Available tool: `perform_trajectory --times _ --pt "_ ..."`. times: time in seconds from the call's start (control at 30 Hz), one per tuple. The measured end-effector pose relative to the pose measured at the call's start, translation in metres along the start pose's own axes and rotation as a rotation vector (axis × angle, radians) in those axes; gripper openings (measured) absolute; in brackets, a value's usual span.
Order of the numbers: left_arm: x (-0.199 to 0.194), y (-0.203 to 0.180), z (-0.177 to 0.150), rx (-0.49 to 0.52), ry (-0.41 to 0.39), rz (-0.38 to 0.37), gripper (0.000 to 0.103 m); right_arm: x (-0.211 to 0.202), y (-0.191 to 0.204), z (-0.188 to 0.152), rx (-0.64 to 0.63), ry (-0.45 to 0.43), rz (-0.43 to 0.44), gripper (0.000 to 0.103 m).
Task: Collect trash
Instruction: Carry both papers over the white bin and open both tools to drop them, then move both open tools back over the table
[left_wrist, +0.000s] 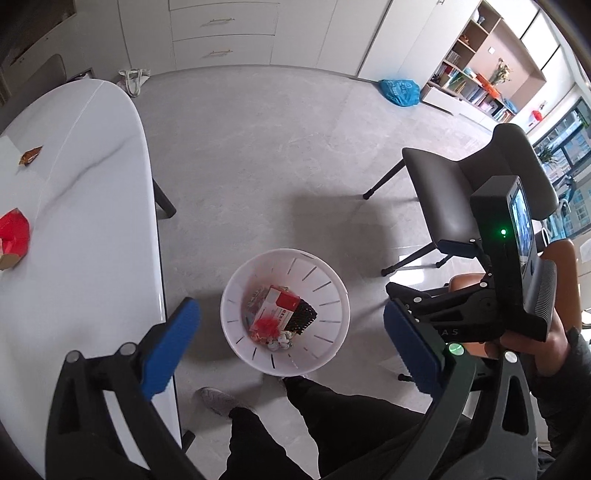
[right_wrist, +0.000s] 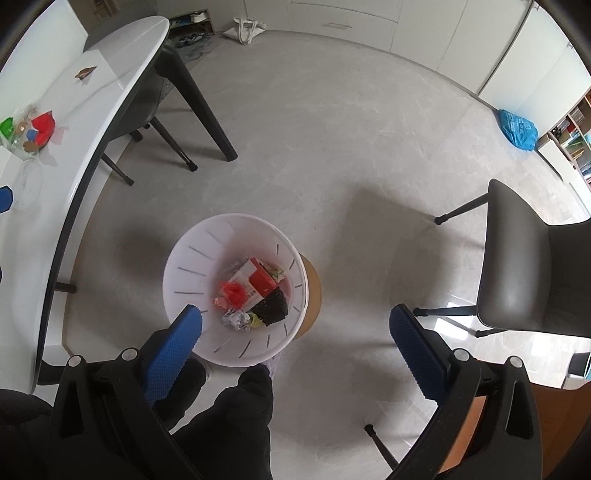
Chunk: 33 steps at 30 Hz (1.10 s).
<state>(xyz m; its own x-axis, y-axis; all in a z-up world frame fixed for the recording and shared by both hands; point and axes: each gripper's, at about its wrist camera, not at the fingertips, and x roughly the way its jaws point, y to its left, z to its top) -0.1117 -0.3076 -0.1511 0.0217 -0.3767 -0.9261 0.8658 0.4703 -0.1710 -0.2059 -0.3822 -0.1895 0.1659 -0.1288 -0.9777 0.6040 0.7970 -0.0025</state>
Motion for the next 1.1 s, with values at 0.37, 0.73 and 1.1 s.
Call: perform_trajectory --times 0.37,0.73,1.1 --pt "-0.017 0.019 -0.006 -0.054 -0.040 0.034 0.095 -0.013 0.024 0.010 -0.036 -0.036 0.014 0.101" --pt "-0.057 0.112 -0.021 -0.260 -0.126 0.130 0.095 -0.038 0.108 0.061 -0.148 -0.149 0.086 0.101" --pt "-0.081 0.234 -0.037 -0.559 -0.186 0.259 0.095 -0.037 0.204 0.126 -0.291 -0.196 0.166 0.101"
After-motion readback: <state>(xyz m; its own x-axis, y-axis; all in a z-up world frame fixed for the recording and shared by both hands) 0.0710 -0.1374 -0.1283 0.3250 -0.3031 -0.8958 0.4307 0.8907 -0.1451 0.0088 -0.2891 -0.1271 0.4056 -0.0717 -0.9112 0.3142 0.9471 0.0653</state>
